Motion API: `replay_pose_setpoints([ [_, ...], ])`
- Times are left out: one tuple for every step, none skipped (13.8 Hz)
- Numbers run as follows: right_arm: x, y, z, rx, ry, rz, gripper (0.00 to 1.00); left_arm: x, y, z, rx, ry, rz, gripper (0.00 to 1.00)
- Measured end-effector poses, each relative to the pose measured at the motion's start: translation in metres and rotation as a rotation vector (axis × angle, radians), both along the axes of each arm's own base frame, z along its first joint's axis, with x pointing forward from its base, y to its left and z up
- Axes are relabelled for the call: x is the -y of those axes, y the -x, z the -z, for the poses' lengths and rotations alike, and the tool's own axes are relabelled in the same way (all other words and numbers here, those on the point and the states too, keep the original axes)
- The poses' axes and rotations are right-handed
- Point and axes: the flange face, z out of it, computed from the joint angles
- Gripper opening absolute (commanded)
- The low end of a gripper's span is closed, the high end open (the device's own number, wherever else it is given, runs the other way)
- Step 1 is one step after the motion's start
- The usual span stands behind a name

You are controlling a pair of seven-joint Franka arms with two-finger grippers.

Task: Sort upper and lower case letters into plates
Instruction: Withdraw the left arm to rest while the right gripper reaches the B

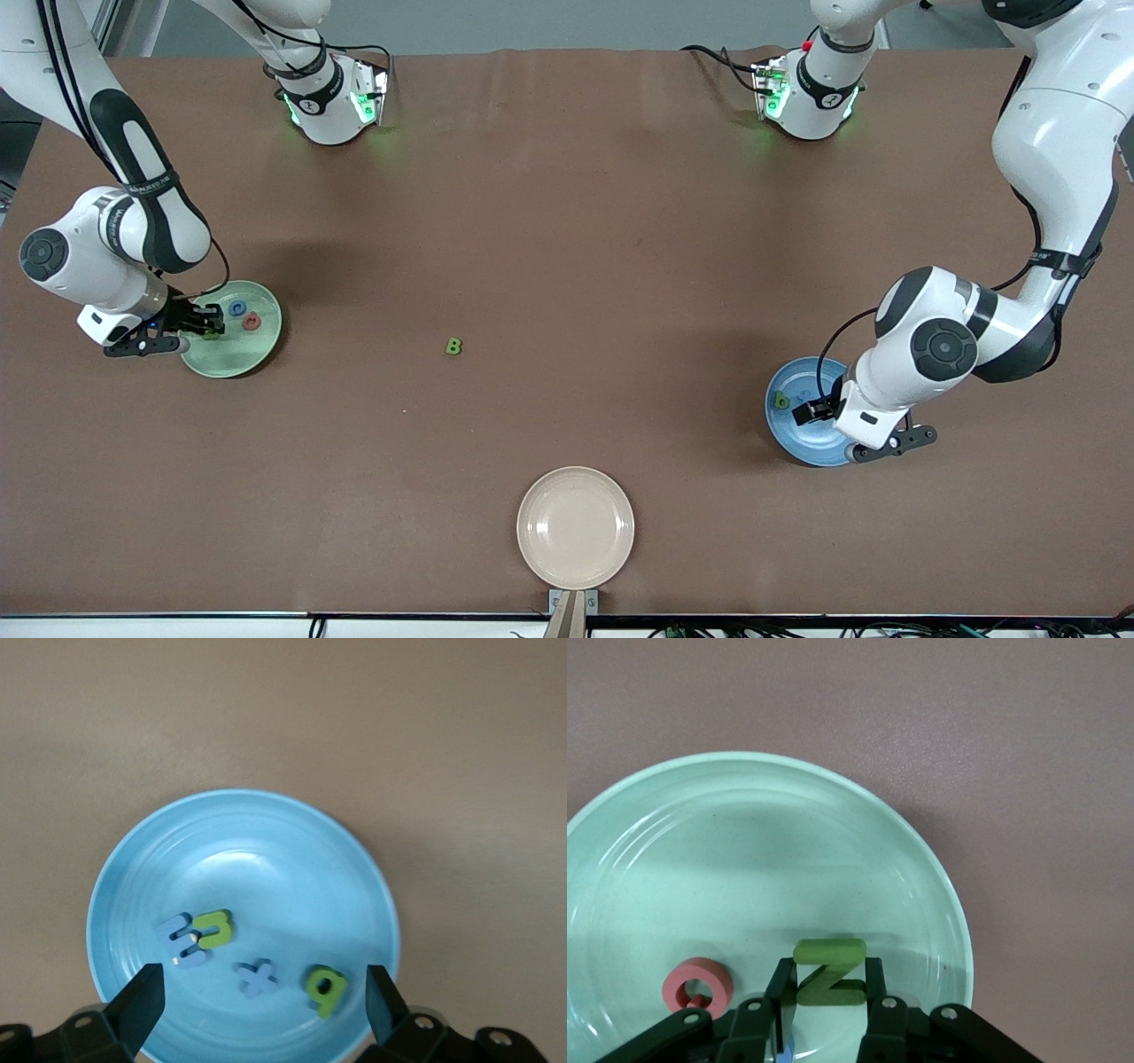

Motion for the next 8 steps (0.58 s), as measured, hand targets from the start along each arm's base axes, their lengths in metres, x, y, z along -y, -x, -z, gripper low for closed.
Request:
replay_pose_setpoints([
  [0.0, 0.0, 0.001, -0.002, 0.0, 0.0, 0.28, -0.003, -0.003, -0.013, 0.009, 0.006, -0.003, 1.0],
  [0.0, 0.0, 0.004, -0.005, -0.001, 0.0, 0.29, -0.011, -0.005, -0.027, 0.007, 0.003, 0.004, 1.0],
  [0.0, 0.0, 0.006, -0.009, -0.002, 0.0, 0.3, -0.023, -0.009, -0.041, -0.006, -0.009, 0.013, 1.0],
  [0.0, 0.0, 0.008, -0.012, -0.003, -0.001, 0.34, -0.034, -0.011, -0.057, -0.028, -0.025, 0.018, 1.0],
  [0.0, 0.0, 0.01, -0.011, -0.003, -0.001, 0.43, -0.041, -0.013, -0.074, -0.04, -0.038, 0.018, 1.0],
  [0.0, 0.0, 0.01, -0.011, -0.003, -0.001, 0.71, -0.045, -0.015, -0.095, -0.032, -0.053, 0.022, 1.0],
  [-0.001, 0.0, 0.01, -0.01, -0.003, -0.001, 0.97, -0.049, -0.017, -0.119, -0.009, -0.072, 0.038, 1.0],
  [-0.001, -0.001, 0.01, -0.009, -0.003, -0.003, 0.98, -0.055, -0.017, -0.144, 0.022, -0.096, 0.065, 1.0],
])
